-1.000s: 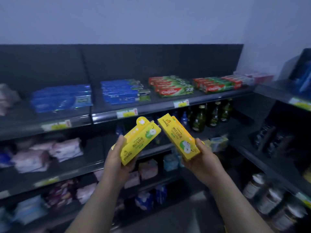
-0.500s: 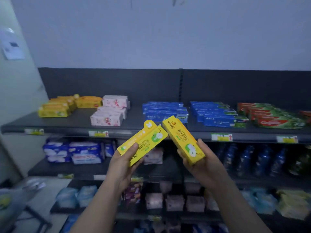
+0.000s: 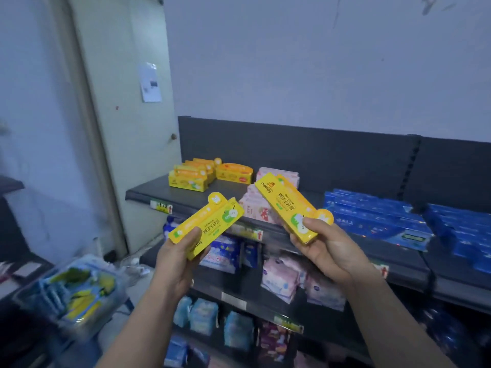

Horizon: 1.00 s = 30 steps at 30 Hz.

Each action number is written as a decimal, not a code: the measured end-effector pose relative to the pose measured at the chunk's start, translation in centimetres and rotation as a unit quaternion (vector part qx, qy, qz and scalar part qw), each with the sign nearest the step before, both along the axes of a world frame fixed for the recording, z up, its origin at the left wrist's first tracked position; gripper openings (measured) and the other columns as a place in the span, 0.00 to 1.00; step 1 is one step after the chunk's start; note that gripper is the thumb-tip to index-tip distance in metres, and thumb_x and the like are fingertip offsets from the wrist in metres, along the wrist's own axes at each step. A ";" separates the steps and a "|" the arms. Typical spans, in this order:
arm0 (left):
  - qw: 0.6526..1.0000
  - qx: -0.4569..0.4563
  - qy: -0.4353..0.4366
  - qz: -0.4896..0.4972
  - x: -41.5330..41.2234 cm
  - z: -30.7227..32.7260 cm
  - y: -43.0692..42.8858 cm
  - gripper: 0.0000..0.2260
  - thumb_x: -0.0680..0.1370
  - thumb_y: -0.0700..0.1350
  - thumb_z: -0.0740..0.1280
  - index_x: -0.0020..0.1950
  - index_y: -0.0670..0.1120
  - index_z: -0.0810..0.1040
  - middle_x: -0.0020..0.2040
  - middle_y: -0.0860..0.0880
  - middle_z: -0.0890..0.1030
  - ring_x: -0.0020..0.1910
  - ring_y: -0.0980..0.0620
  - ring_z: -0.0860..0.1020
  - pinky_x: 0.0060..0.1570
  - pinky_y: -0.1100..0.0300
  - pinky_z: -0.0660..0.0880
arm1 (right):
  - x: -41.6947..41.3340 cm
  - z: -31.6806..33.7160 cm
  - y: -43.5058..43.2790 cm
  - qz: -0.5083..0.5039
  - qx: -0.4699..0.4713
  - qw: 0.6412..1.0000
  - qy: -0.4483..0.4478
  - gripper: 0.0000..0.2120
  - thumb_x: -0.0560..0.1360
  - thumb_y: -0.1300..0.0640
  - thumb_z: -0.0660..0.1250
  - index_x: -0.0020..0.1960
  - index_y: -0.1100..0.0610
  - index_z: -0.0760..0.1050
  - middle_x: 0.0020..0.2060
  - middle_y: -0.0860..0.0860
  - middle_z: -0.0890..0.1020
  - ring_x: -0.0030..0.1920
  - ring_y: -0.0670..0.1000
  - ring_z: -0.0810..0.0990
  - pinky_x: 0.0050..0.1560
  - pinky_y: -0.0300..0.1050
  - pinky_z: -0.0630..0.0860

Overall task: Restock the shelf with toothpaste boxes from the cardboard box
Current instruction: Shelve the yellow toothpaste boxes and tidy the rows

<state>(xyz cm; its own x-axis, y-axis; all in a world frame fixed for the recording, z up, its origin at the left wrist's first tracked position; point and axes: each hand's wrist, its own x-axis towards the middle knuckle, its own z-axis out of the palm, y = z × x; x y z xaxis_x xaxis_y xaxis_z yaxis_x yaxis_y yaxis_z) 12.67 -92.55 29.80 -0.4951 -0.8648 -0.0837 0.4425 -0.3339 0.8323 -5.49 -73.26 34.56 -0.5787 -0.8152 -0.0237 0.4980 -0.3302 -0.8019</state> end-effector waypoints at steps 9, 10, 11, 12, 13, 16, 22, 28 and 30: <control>0.988 -0.108 -0.036 0.108 -2.4 2.1 -10.0 0.06 0.78 0.38 0.67 0.53 0.43 0.74 0.49 0.46 0.81 0.44 0.51 0.80 0.47 0.54 0.78 | -5.0 2.6 -11.4 0.013 0.017 0.997 0.077 0.13 0.73 0.70 0.66 0.56 0.62 0.76 0.54 0.59 0.83 0.53 0.58 0.82 0.52 0.52 0.80; 0.986 -0.110 -0.039 0.118 -2.7 2.0 -11.1 0.06 0.77 0.38 0.67 0.53 0.44 0.73 0.49 0.46 0.81 0.45 0.51 0.80 0.49 0.53 0.78 | -5.5 2.7 -12.5 0.013 0.020 0.996 0.081 0.12 0.73 0.70 0.66 0.55 0.62 0.76 0.53 0.60 0.83 0.53 0.58 0.82 0.54 0.54 0.79; 0.984 -0.114 -0.045 0.127 -3.0 1.9 -12.2 0.07 0.77 0.39 0.67 0.53 0.44 0.73 0.49 0.46 0.80 0.45 0.50 0.80 0.51 0.51 0.77 | -6.0 2.7 -13.6 0.013 0.025 0.996 0.084 0.11 0.73 0.71 0.66 0.55 0.62 0.76 0.53 0.59 0.84 0.52 0.57 0.82 0.56 0.55 0.78; 0.983 -0.115 -0.051 0.134 -3.2 1.7 -13.3 0.07 0.77 0.39 0.68 0.53 0.44 0.72 0.50 0.45 0.80 0.46 0.49 0.80 0.52 0.50 0.77 | -6.4 2.7 -14.7 0.013 0.030 0.996 0.088 0.11 0.73 0.71 0.66 0.54 0.62 0.76 0.52 0.59 0.84 0.51 0.57 0.83 0.57 0.55 0.78; 0.982 -0.114 -0.060 0.137 -3.4 1.5 -14.3 0.08 0.77 0.39 0.68 0.54 0.44 0.72 0.51 0.44 0.80 0.47 0.48 0.80 0.51 0.50 0.77 | -6.8 2.6 -15.7 0.013 0.038 0.995 0.092 0.11 0.73 0.71 0.67 0.54 0.62 0.76 0.51 0.59 0.84 0.49 0.56 0.83 0.56 0.54 0.78; 0.980 -0.119 -0.084 0.138 -3.7 1.1 -17.5 0.12 0.77 0.38 0.67 0.60 0.41 0.72 0.52 0.44 0.80 0.47 0.47 0.80 0.45 0.54 0.79 | -7.5 2.2 -18.7 0.016 0.057 0.992 0.108 0.13 0.73 0.70 0.67 0.56 0.63 0.76 0.50 0.58 0.85 0.49 0.55 0.84 0.54 0.51 0.80; 0.974 -0.144 -0.129 0.119 -5.0 1.0 -24.9 0.09 0.77 0.38 0.68 0.56 0.43 0.73 0.50 0.45 0.80 0.45 0.48 0.80 0.40 0.56 0.80 | -8.6 1.7 -24.3 0.024 0.054 0.991 0.116 0.14 0.73 0.71 0.66 0.57 0.62 0.76 0.50 0.57 0.85 0.52 0.56 0.84 0.56 0.52 0.79; 0.962 -0.172 -0.211 -0.019 -6.2 0.8 -33.3 0.20 0.73 0.39 0.72 0.63 0.39 0.72 0.55 0.39 0.82 0.48 0.43 0.82 0.45 0.53 0.80 | -9.8 1.7 -29.0 0.005 0.066 0.988 0.139 0.14 0.73 0.72 0.66 0.57 0.63 0.76 0.52 0.57 0.84 0.53 0.56 0.84 0.54 0.48 0.81; 0.954 -0.183 -0.230 -0.061 -6.5 0.8 -35.5 0.21 0.72 0.40 0.73 0.63 0.40 0.74 0.55 0.40 0.82 0.48 0.44 0.82 0.47 0.53 0.79 | -10.1 1.8 -30.3 0.006 0.084 0.984 0.158 0.16 0.72 0.72 0.67 0.59 0.64 0.76 0.53 0.57 0.84 0.54 0.56 0.83 0.53 0.48 0.81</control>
<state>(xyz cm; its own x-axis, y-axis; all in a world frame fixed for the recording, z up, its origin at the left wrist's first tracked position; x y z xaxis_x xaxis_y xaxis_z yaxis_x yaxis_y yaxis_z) 6.19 -128.07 30.65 -0.5782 -0.8156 -0.0197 -0.0206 -0.0095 0.9997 -15.56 -103.54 36.32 -0.5686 -0.8223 0.0198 0.2191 -0.1746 -0.9599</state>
